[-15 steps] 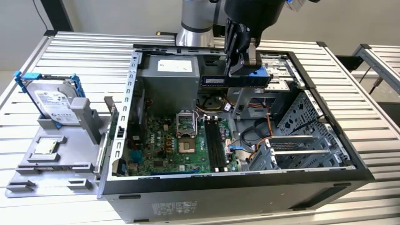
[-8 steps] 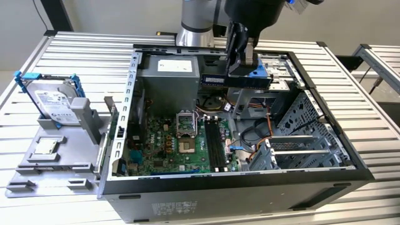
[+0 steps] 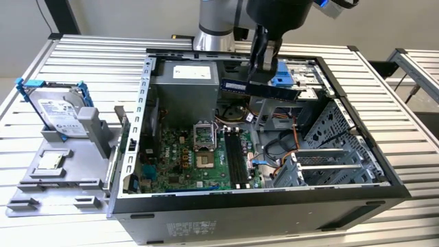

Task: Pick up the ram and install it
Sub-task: 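Insert the ram into the slot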

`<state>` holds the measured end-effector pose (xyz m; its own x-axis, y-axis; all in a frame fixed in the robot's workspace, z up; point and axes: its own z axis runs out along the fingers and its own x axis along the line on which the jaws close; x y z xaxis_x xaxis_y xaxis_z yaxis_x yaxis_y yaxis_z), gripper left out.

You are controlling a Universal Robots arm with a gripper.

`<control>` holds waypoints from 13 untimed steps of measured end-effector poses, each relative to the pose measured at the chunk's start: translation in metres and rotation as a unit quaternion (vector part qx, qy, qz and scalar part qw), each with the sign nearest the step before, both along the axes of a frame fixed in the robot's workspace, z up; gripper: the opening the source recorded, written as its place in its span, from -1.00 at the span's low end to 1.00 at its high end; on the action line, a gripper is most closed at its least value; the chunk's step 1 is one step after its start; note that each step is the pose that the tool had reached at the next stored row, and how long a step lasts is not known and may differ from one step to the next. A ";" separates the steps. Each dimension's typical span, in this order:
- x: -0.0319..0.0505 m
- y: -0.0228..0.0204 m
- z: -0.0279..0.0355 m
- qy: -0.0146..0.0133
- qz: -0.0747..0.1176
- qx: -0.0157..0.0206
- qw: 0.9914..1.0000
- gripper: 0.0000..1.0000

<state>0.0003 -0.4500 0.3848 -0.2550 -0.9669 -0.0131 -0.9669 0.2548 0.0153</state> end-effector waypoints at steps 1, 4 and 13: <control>0.0000 0.0000 0.0000 0.000 -0.008 0.000 1.000 -1.00; 0.0000 0.0000 0.0000 0.000 -0.030 0.000 1.000 -1.00; 0.0000 -0.0002 0.0000 0.000 -0.089 0.000 0.996 -1.00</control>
